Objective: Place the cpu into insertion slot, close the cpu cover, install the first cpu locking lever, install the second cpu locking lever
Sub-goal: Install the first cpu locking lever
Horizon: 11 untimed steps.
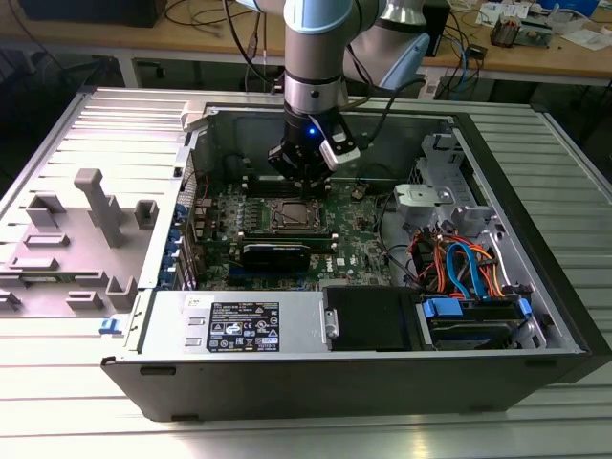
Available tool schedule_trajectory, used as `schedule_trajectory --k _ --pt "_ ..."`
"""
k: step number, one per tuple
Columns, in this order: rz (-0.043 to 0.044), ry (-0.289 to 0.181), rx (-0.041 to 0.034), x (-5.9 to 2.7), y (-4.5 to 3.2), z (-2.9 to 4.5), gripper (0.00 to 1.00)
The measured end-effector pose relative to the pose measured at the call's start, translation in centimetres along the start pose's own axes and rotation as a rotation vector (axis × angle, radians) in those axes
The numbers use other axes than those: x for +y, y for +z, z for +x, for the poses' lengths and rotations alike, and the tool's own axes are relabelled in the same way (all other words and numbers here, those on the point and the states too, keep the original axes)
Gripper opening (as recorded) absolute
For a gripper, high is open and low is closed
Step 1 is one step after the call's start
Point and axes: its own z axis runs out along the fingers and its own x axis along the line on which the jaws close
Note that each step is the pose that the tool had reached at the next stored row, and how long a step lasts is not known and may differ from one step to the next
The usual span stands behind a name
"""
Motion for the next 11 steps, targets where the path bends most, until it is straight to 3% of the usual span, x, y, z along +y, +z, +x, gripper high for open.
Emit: schedule_trajectory --k 11 --pt "0.0002 0.000 0.0002 0.00 0.27 -0.04 0.11"
